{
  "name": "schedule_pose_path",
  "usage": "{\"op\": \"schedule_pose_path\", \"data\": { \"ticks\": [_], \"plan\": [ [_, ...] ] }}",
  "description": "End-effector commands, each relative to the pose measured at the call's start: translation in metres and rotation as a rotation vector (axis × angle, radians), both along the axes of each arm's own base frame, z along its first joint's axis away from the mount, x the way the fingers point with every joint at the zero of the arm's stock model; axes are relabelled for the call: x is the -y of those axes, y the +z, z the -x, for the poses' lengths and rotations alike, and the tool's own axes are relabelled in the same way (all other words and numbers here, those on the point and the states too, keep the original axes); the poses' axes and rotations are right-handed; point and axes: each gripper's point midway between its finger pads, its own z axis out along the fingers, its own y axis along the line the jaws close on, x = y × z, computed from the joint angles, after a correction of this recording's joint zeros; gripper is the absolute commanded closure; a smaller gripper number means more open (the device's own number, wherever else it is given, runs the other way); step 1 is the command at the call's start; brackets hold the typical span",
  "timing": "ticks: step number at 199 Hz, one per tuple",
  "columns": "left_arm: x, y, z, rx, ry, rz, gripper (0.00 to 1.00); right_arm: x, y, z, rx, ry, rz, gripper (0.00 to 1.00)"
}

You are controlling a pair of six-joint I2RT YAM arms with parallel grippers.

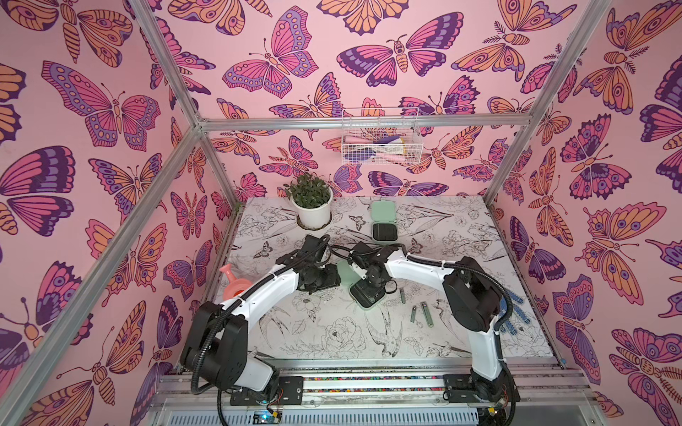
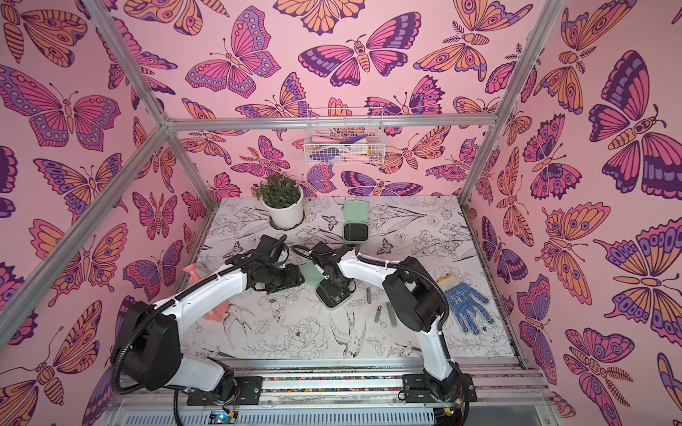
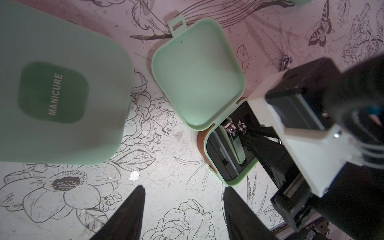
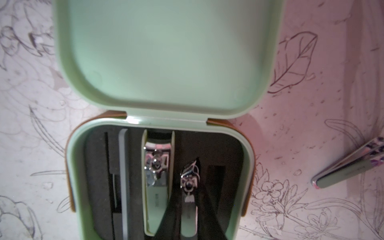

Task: Organize nail clipper sets
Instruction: Place the nail clipper in the storage box.

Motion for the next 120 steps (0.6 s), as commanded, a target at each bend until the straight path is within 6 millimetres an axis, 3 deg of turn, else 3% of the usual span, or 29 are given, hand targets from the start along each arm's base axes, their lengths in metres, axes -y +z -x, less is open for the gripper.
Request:
{"op": "schedule_pose_path", "data": {
  "ticks": [1, 120],
  "plan": [
    [-0.0034, -0.0048, 0.0027, -0.013, 0.004, 0.001, 0.37, -0.0026, -0.0161, 0.0063, -0.049, -0.012, 0.008, 0.95],
    [-0.0038, -0.0054, 0.003, -0.015, 0.005, 0.001, 0.38, -0.0069, -0.0171, 0.0062, -0.066, -0.078, -0.016, 0.95]
  ]
}}
